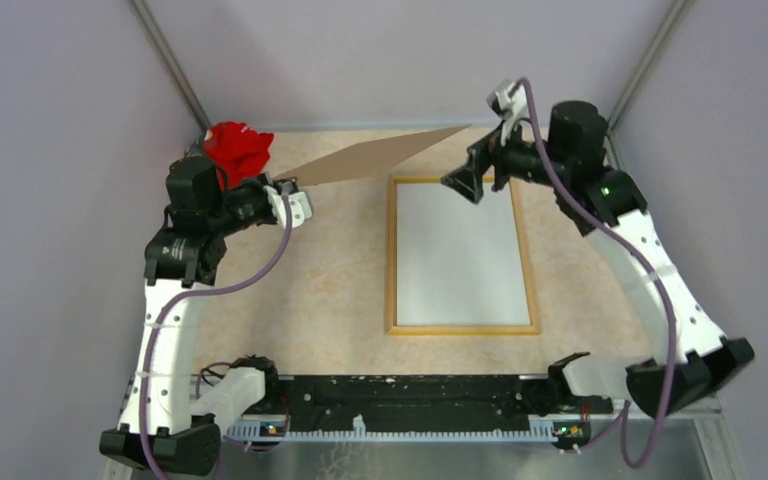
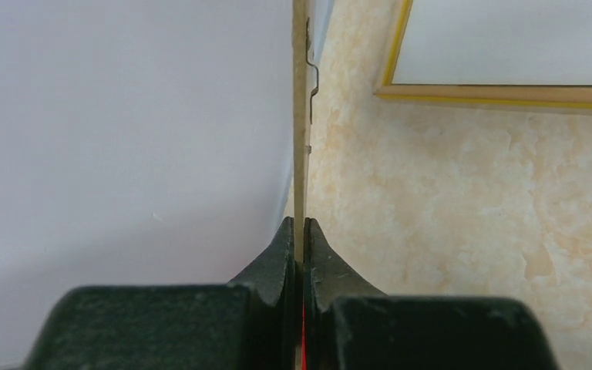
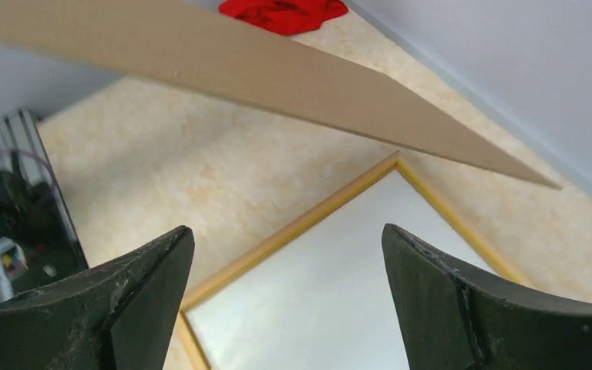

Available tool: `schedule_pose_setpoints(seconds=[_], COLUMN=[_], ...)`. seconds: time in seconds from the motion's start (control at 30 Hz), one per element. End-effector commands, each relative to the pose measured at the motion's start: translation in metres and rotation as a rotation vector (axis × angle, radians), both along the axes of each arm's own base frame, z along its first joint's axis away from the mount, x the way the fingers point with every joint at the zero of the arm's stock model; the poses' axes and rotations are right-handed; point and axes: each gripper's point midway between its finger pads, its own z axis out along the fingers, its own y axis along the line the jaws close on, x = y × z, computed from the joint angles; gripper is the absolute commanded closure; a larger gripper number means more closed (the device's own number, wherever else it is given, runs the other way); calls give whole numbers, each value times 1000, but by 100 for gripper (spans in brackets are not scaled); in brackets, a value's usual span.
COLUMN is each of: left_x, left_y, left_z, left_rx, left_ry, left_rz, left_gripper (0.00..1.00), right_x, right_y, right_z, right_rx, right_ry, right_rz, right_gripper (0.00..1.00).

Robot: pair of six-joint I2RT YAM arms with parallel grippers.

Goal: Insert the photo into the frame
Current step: Turn over the photo frame item on the photo frame.

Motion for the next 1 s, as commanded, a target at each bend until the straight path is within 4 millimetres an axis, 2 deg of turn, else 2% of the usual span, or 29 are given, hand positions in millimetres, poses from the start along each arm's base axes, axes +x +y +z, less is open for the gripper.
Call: schedule_pose_setpoints(seconds=[0.0,0.17,0.37,0.57,0.77,0.87,0.97], left_x=[-29,-42,-50,-55,-59,-61,-62], left_y=[-19,-22,-22,-25,-25,-26,-28], left_z=[38,35,33,39,42,40,36], left_rx=[25,60,69,54,59,47,40], left_ry=[-42,14,-4,-15,-29,-16,0], left_rz=[-164,-215,-228,-242,-245,-254,-261], left_gripper=[100,100,100,100,100,100,100], right_x=[-22,-46,-49,-61,-62,-69,-67], right_y=[-9,3,16,40,62,71,72], right_z=[22,25,14,4,-10,-17,-22], right_rx=[-102,-109,-147,-166,-185,-180,-197], right_ry=[-471,-525,-532,-530,-514,-503,-489], right_rz=[154,327,400,497,540,594,592], right_gripper=[8,9,11,13,23,26,39])
